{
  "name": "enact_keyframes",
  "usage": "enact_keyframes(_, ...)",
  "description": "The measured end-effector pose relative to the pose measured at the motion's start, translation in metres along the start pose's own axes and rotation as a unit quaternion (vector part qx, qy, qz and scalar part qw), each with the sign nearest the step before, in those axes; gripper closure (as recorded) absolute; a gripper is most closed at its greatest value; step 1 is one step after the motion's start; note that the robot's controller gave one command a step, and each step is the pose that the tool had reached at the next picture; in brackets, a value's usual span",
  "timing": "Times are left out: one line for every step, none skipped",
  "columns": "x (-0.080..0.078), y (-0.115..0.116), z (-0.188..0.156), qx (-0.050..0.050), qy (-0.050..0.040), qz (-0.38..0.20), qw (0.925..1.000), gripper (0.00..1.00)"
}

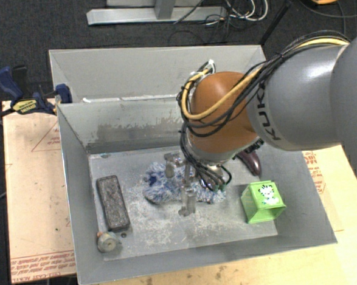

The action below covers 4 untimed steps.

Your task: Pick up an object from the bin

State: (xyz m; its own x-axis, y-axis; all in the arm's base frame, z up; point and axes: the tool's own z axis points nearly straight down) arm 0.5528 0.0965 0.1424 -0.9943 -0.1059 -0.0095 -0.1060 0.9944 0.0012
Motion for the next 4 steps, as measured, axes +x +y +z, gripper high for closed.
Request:
enact_keyframes(0.005,-0.012,0.044,-0.001,0.0046,0.033,0.9994,0.0)
enact_keyframes(-0.03,0.009,0.057,-0.001,0.0022,0.005,1.0,1.0)
enact_keyframes(-0.03,0.009,0.057,-0.001,0.0023,0.005,1.0,1.0)
enact_keyframes(-0.026,-0.013,-0.15,0.0,0.0046,0.004,1.0,1.0)
